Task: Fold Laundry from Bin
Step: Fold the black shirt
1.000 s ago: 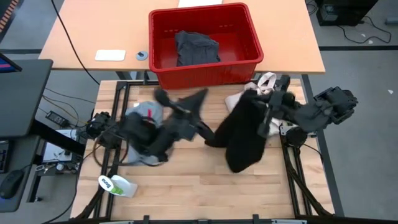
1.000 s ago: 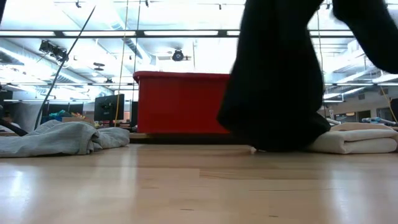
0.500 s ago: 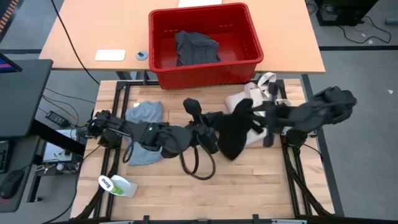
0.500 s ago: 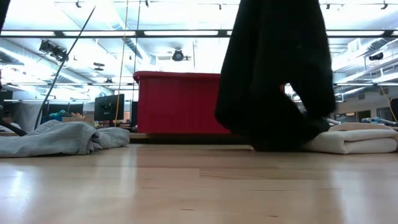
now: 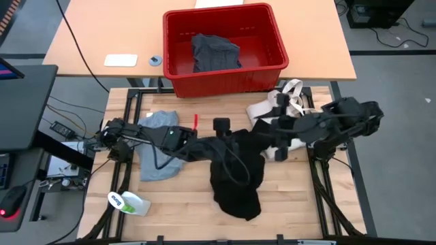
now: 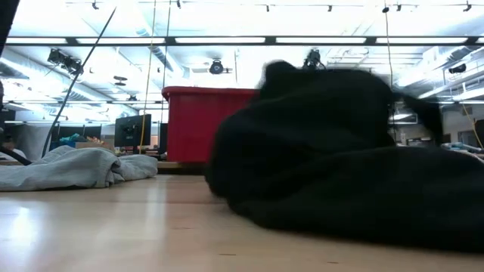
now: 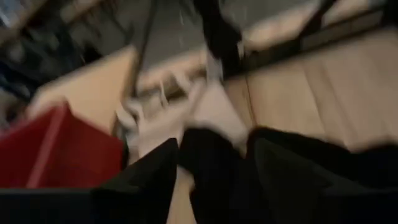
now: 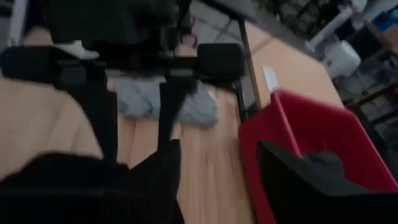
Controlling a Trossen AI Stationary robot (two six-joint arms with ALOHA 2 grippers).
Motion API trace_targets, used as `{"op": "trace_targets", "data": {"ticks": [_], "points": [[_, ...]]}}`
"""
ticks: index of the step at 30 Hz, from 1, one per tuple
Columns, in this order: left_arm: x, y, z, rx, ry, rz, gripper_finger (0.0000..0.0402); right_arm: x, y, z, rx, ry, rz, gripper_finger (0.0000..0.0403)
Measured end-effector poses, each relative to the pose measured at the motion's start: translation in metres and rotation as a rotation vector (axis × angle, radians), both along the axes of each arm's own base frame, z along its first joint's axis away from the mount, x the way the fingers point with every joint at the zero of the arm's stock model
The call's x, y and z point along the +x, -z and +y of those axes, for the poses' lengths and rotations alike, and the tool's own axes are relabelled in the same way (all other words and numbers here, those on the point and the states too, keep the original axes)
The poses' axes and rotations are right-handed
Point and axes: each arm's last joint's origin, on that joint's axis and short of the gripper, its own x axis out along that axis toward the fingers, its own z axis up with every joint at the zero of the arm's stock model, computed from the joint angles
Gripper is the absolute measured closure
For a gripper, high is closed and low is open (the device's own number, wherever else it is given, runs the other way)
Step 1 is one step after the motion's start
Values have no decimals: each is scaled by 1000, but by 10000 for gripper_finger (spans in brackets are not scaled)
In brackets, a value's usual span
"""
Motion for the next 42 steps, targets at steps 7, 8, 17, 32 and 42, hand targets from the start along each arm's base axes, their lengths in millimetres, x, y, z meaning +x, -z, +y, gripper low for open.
{"op": "trace_targets", "data": {"ticks": [7, 8, 17, 32, 42], "points": [[4, 35, -5, -202, 103, 141, 162, -20, 11, -12, 150, 78, 125, 164], [7, 45, -6, -203, 110, 155, 162, -17, 17, -10, 153, 89, 150, 164], [27, 106, 0, -269, 105, 91, 162, -5, 91, 0, 121, 204, 311, 167], [87, 194, -20, -294, 219, 147, 177, -59, 207, 29, 367, 280, -17, 170], [104, 254, 6, -302, 103, 364, 179, -68, 237, 35, 317, 331, -103, 171]]}}
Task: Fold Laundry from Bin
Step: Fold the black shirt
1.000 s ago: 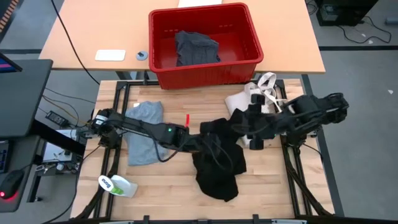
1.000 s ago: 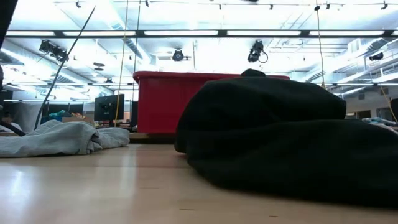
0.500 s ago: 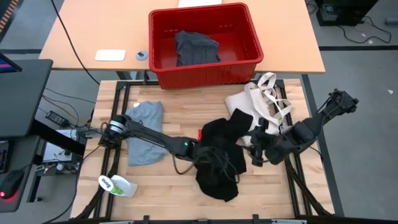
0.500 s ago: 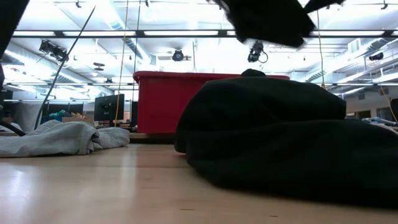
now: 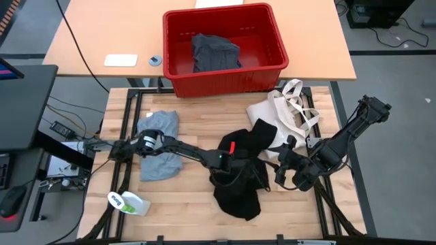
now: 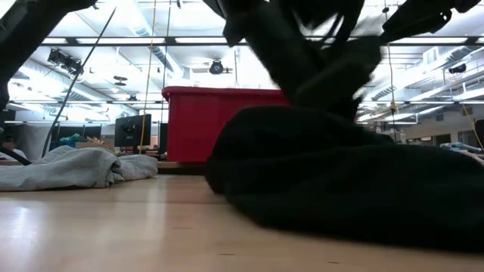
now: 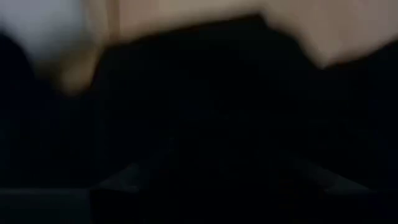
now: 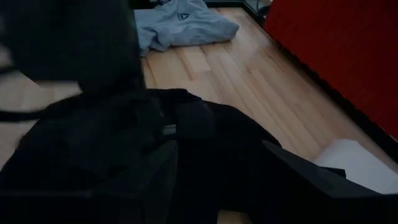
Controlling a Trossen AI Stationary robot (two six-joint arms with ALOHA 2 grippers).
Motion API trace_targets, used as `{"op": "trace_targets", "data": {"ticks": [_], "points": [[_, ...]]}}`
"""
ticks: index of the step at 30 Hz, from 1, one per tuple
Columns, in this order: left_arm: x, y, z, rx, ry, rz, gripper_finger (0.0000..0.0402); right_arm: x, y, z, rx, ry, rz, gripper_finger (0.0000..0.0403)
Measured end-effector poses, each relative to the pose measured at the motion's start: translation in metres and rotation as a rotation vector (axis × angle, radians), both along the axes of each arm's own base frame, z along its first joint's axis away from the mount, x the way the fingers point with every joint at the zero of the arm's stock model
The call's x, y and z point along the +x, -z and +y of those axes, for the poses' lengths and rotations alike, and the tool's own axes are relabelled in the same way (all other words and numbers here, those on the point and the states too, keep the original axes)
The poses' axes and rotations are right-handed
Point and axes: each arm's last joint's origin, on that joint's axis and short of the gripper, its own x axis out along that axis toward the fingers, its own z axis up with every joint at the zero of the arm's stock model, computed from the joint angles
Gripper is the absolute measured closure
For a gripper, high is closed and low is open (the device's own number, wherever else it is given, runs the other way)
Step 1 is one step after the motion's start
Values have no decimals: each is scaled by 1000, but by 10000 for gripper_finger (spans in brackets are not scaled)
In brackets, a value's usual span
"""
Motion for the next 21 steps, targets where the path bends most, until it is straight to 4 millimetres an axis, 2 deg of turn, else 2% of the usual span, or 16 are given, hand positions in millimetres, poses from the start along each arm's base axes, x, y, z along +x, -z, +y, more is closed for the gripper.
{"op": "trace_targets", "data": {"ticks": [2, 4, 8, 10, 12, 15, 21], "points": [[-7, 7, 8, 4, -23, 102, 192, 0, 4, 1, -9, -6, -8, 171], [-12, 8, 12, 14, -28, 172, 226, 0, 8, 2, -14, -12, -10, 171], [-29, -6, 16, 45, -23, 287, 346, -2, 16, 1, -17, -24, 13, 171], [-37, -15, 18, 64, -24, 321, 382, -3, 20, 1, -26, -54, 43, 171], [-43, -30, 21, 84, -64, 321, 386, -3, 26, 4, -16, -113, 69, 171], [-52, -63, 25, 91, -126, 244, 393, -2, 38, 9, -1, -206, 75, 171], [-71, -123, 32, 118, -273, 43, 394, -1, 69, 15, 71, -344, -83, 171]]}}
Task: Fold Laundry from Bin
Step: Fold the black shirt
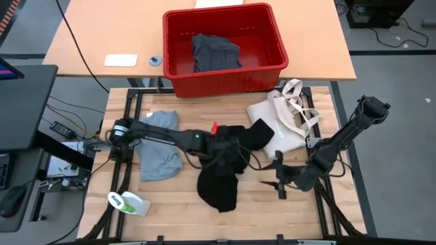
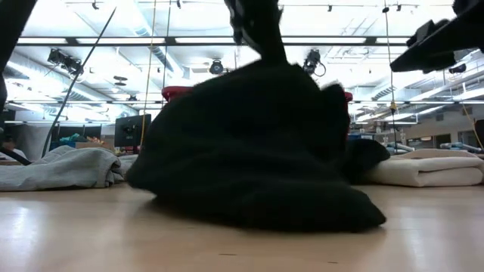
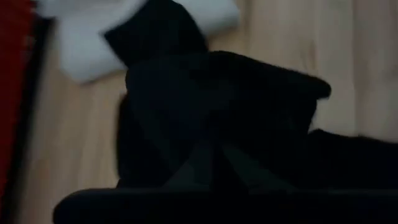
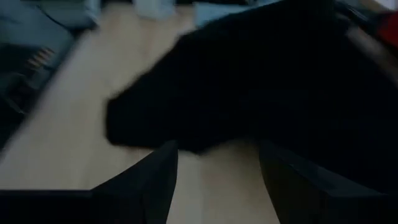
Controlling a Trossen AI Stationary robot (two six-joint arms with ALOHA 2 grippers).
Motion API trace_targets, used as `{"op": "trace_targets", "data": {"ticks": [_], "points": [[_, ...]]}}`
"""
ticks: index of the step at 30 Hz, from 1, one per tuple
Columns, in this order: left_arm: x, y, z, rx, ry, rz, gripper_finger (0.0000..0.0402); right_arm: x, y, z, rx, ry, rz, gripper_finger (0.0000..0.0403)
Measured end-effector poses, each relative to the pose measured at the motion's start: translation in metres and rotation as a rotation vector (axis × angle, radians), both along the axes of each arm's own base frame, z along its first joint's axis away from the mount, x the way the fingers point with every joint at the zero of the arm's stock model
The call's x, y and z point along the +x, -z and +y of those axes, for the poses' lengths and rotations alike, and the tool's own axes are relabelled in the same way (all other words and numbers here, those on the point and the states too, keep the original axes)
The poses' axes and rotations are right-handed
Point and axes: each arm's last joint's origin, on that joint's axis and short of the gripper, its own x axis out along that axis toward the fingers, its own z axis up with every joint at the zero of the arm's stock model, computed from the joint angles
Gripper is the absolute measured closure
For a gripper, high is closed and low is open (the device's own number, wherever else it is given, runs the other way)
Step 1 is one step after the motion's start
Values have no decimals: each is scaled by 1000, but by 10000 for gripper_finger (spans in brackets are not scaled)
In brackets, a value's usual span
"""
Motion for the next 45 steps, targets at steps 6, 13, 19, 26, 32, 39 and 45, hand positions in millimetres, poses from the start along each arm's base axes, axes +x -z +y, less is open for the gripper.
{"op": "trace_targets", "data": {"ticks": [6, 13, 19, 26, 32, 39, 45], "points": [[-14, -22, 4, -12, -119, -61, 395, -2, 35, 1, 88, -93, -106, 171], [-34, -6, 6, -57, -307, 134, 387, 14, 72, 10, -12, 25, -104, 171], [-45, 0, -10, -73, -359, 181, 389, 41, 95, 16, -31, 62, -35, 171], [-59, -1, -32, -44, -378, 213, 353, 55, 115, 5, 53, 42, 57, 171], [-80, -26, -53, 25, -358, 206, 300, 61, 114, 6, 72, 31, -1, 171], [-61, -44, -70, -68, -261, -31, 269, 69, 111, -3, 85, 75, -36, 171], [-12, -1, -74, -32, -143, -75, 265, 68, 111, -2, 106, 83, -32, 171]]}}
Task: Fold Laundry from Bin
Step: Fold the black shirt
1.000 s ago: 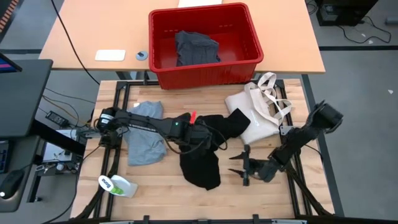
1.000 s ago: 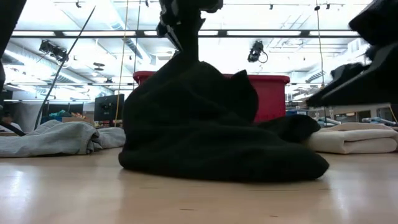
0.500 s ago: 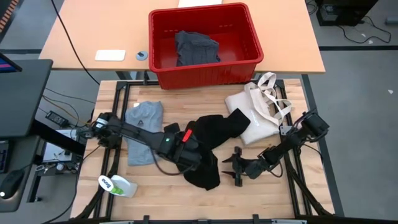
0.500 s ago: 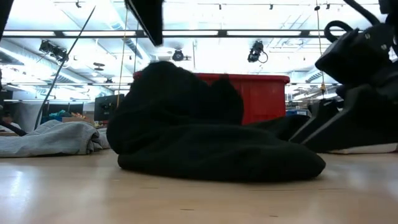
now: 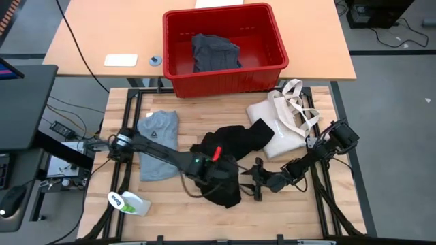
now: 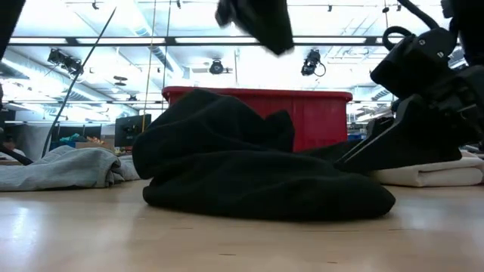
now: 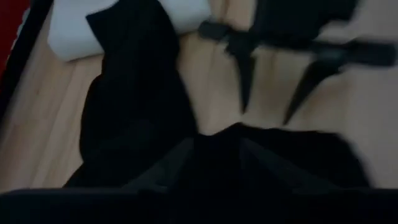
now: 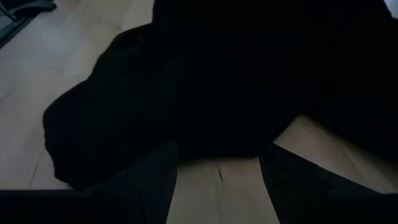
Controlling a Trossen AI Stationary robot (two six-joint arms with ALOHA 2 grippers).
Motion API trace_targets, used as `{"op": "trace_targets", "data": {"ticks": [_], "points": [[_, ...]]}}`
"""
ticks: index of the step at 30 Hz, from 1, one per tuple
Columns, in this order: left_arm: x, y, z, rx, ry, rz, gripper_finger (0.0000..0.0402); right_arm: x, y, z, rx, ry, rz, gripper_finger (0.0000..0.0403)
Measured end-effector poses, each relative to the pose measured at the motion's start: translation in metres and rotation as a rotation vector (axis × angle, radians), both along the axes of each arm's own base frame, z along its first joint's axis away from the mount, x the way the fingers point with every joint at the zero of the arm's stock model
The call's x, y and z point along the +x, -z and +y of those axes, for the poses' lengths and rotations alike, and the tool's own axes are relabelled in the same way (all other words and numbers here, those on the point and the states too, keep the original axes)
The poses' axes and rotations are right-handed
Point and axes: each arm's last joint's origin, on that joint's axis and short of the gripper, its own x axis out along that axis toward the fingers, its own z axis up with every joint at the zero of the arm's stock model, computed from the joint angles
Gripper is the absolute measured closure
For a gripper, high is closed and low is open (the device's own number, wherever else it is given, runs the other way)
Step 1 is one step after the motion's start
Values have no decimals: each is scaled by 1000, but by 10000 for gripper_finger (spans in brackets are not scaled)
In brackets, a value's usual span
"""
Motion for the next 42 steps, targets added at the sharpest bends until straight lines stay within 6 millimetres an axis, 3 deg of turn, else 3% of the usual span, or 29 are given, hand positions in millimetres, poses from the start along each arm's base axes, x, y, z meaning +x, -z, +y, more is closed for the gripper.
{"op": "trace_targets", "data": {"ticks": [6, 11, 15, 18, 23, 26, 29, 31, 33, 36, 42], "points": [[25, 39, 31, 97, 27, 137, 219, -6, 1, 7, -25, 22, 0, 171], [38, 55, 59, 56, 41, 193, 157, -6, 1, 7, -27, 21, 0, 171], [37, 75, 80, 48, 36, 345, 117, -6, 1, 8, -24, 13, 3, 171], [31, 87, 92, 51, 12, 472, 113, -8, 2, 9, -26, -2, 15, 171], [24, 93, 95, -69, -9, 562, 172, -11, 4, 12, -45, -14, 37, 171], [21, 94, 93, -131, -9, 599, 247, -12, 4, 12, -45, -13, 34, 171], [18, 94, 92, -146, -20, 620, 349, -12, 4, 12, -46, -12, 34, 171], [17, 94, 88, -143, -17, 624, 379, -12, 4, 12, -44, -11, 34, 171], [16, 87, 82, -140, -2, 614, 381, -12, 4, 12, -42, -16, 35, 171], [14, 61, 70, -125, 17, 555, 382, -12, 4, 14, -48, -24, 36, 171], [-3, -12, 39, -46, 9, 372, 382, -16, -2, 21, -116, -62, -7, 171]]}}
